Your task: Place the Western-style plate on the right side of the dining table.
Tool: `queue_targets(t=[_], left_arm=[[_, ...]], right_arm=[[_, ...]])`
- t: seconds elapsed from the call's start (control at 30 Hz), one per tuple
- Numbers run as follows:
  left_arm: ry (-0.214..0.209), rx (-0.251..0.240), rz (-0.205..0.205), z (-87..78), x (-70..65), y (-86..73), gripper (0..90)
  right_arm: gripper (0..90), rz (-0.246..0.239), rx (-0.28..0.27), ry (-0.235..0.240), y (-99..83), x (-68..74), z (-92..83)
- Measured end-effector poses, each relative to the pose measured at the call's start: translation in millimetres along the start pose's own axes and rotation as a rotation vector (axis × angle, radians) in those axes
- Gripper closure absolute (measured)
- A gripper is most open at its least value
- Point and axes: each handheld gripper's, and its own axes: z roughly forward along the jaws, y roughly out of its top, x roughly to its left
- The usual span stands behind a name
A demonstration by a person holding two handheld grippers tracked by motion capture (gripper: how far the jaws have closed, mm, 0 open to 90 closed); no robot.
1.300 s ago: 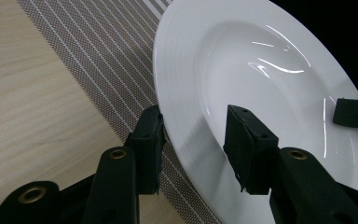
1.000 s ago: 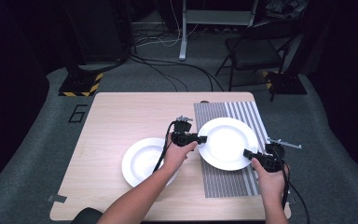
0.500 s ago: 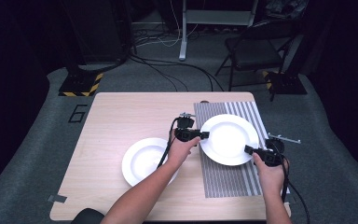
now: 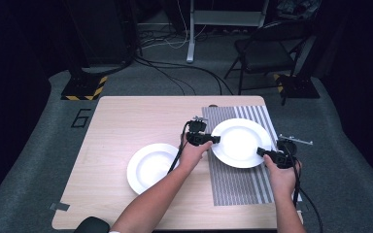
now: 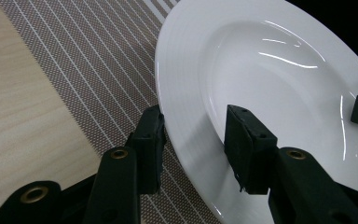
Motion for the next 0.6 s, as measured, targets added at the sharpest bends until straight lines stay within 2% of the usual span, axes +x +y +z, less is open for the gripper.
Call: queue_targets(t=[0.1,0.13,0.23,0.6], left_arm=[[0.009,0.0,-0.003,2.4,-0.3,-0.8,58.1],[0.023,0.003,0.017,3.7,-1.2,-1.2,58.0],[0.024,0.002,0.011,5.4,-1.0,-1.6,58.1],[0.063,0.018,0.032,14.9,-2.7,-3.7,58.2]], right_arm=[[56.8,-0.002,0.006,-0.008,-0.4,-0.6,2.5],[56.8,0.0,0.013,-0.013,-0.6,-1.3,4.4],[56.8,0.001,0.017,-0.021,-1.1,-1.5,6.1],[56.5,-0.004,0.036,-0.06,-5.6,-5.3,15.9]])
